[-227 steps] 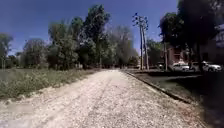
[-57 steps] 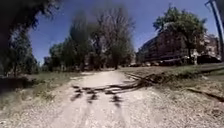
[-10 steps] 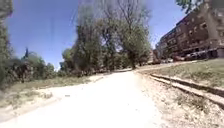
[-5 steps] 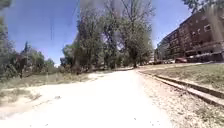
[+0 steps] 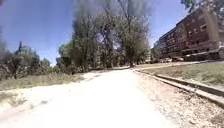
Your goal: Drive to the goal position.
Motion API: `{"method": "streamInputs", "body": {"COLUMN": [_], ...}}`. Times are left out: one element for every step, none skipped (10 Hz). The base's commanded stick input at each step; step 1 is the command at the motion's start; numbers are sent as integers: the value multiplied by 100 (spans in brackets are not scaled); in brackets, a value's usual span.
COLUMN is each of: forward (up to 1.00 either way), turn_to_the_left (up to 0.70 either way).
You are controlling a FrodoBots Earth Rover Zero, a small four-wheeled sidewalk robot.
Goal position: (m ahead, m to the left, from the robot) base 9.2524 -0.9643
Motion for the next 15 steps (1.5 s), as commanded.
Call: {"method": "streamInputs", "body": {"forward": [85, 85, 85, 85, 85, 85, 85, 85, 85, 85, 85, 85, 85, 85, 85], "turn_to_the_left": [0, -20, -34, -28, -15, -1, 0, 0, 0, 0, 0, 0, 0, 0, 0]}}
